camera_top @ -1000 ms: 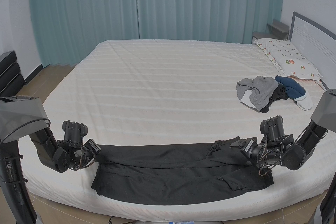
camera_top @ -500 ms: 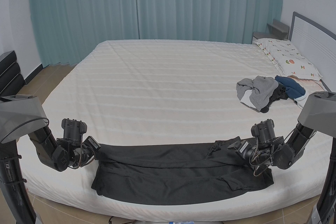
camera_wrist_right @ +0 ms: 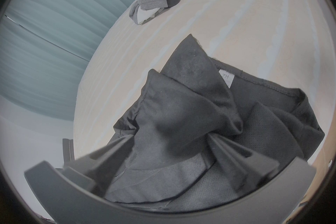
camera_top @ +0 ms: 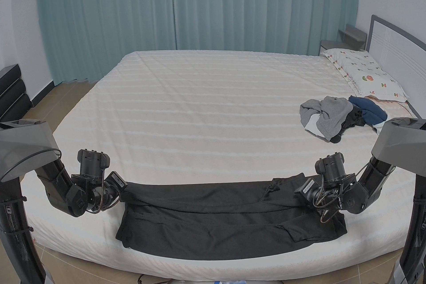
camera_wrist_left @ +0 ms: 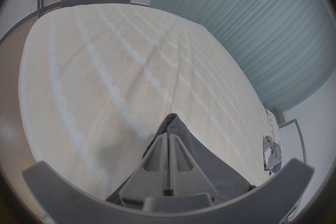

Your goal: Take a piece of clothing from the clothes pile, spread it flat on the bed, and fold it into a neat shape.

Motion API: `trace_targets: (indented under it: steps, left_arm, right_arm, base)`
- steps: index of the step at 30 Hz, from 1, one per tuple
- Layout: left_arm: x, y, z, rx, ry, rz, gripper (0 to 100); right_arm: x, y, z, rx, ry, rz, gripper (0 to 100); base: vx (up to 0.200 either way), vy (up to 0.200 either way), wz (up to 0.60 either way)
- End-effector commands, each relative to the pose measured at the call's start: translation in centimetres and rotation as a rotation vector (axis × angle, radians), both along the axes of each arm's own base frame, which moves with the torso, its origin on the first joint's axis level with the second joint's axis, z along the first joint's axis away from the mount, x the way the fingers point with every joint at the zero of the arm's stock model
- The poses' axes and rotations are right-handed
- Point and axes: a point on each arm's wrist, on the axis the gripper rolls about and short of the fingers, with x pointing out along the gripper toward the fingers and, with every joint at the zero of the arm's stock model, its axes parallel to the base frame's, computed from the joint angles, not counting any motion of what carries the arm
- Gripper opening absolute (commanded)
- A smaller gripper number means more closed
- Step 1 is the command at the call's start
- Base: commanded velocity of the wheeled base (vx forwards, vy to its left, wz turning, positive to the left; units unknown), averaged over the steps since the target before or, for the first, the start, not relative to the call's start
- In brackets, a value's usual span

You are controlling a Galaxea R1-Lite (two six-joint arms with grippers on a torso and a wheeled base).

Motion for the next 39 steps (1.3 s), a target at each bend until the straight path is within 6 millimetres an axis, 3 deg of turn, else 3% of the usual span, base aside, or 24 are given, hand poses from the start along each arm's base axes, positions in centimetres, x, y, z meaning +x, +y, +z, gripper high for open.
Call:
trace_targets:
  steps: [1, 6, 16, 24, 29, 39]
  left_arm:
    - [0.2, 0.0, 0.2, 0.0, -0.01, 0.001, 0]
    - [0.3, 0.0, 0.4, 0.01, -0.017, 0.008, 0]
    - [0.8, -0.1, 1.6, 0.021, -0.066, -0.001, 0]
    - [2.8, 0.5, 2.9, 0.038, -0.142, 0.007, 0]
    - [3.1, 0.6, 3.5, 0.034, -0.17, 0.019, 0]
    - [3.5, 0.9, 3.9, 0.051, -0.264, 0.051, 0]
  right_arm:
    - [-0.1, 0.0, -0.2, -0.013, 0.013, -0.005, 0]
    - [0.5, -0.7, 0.4, -0.018, 0.032, -0.032, 0]
    - [1.6, -1.1, 3.5, 0.012, -0.072, -0.055, 0]
    - [5.5, -0.7, 5.8, -0.014, -0.228, -0.083, 0]
    - [6.9, -0.3, 7.1, -0.042, -0.303, -0.059, 0]
    - [6.3, -1.1, 7.8, -0.056, -0.329, -0.061, 0]
  base:
    - [0.0, 0.0, 0.0]
    - [0.0, 0.0, 0.0]
    - [0.0, 0.0, 0.0]
    - [0.0, 0.0, 0.0]
    - [0.0, 0.0, 0.0]
    - [0.0, 0.0, 0.0]
